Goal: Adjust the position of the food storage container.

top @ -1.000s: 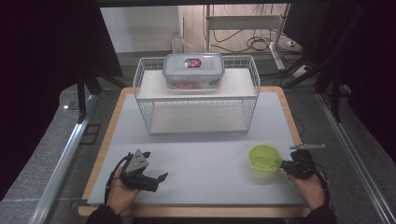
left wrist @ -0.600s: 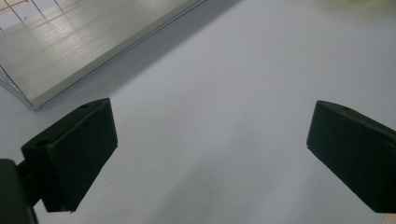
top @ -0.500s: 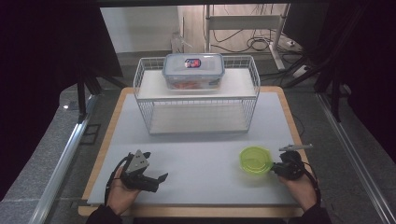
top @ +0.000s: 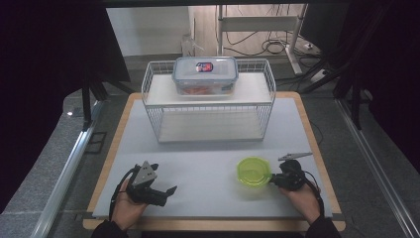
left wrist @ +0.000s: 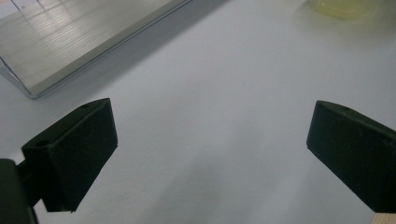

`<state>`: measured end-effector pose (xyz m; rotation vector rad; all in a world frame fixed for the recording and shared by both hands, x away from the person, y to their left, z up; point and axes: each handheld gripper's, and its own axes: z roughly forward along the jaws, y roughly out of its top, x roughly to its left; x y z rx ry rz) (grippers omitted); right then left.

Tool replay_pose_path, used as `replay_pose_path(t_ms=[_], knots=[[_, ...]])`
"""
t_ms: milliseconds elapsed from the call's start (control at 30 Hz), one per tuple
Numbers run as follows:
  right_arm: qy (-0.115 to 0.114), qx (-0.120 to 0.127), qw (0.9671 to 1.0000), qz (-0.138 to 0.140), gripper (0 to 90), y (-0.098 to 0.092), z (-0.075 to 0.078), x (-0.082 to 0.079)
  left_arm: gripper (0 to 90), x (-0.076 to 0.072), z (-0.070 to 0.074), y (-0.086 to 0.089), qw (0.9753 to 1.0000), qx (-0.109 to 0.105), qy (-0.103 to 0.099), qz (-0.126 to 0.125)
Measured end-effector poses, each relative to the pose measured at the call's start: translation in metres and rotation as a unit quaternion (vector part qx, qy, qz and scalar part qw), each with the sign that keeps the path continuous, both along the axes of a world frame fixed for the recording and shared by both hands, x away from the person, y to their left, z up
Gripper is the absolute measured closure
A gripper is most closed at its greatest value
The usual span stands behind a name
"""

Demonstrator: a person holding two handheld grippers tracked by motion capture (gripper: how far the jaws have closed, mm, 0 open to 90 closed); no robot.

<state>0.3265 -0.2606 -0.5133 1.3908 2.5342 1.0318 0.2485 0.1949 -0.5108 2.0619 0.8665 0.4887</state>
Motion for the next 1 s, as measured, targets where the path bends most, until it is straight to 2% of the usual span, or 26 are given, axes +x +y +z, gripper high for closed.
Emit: replay_pose_path(t_ms=[500, 1000], knots=[[0.004, 0.013, 0.9989, 0.046, 89.5, 0.049, -0.005, 0.006, 1.9, 0.0, -0.002, -0.002, 0.9999, 0.007, 0.006, -0.006], [0.005, 0.01, 0.9958, 0.091, 89.5, 0.091, -0.008, 0.007, 1.9, 0.0, -0.003, -0.004, 0.9998, 0.013, 0.01, -0.01]])
